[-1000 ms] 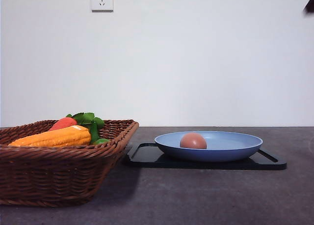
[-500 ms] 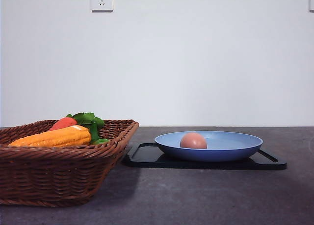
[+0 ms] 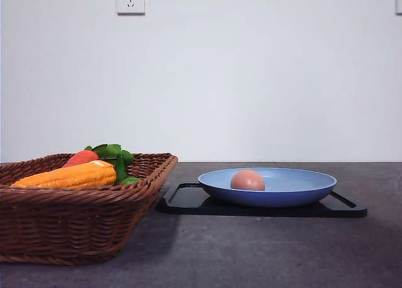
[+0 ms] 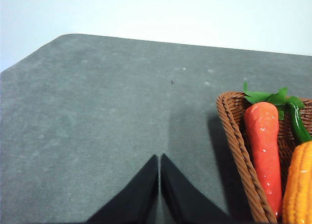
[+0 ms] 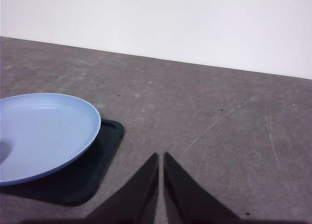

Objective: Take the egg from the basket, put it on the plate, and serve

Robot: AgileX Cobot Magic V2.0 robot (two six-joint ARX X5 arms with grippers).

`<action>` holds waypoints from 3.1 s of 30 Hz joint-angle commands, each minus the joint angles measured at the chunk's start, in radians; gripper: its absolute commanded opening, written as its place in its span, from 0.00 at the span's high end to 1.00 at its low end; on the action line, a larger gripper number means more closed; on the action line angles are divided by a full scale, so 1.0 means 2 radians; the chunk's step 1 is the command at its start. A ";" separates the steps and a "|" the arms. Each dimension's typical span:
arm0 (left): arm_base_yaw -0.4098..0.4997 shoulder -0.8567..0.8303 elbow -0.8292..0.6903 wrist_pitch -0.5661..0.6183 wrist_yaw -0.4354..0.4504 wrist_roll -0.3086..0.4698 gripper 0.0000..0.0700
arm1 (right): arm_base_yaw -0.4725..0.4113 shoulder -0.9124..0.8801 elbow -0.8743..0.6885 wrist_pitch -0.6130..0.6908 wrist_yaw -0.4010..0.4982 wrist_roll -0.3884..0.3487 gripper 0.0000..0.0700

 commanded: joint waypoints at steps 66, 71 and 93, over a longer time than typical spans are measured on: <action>0.000 -0.001 -0.014 0.000 0.000 0.000 1.00 | 0.000 0.000 -0.030 -0.013 0.002 0.066 1.00; 0.000 -0.001 -0.014 0.000 0.000 0.000 1.00 | 0.000 0.000 -0.030 -0.013 0.002 0.066 1.00; 0.000 -0.001 -0.014 0.000 0.000 0.000 1.00 | 0.000 0.000 -0.030 -0.013 0.002 0.066 1.00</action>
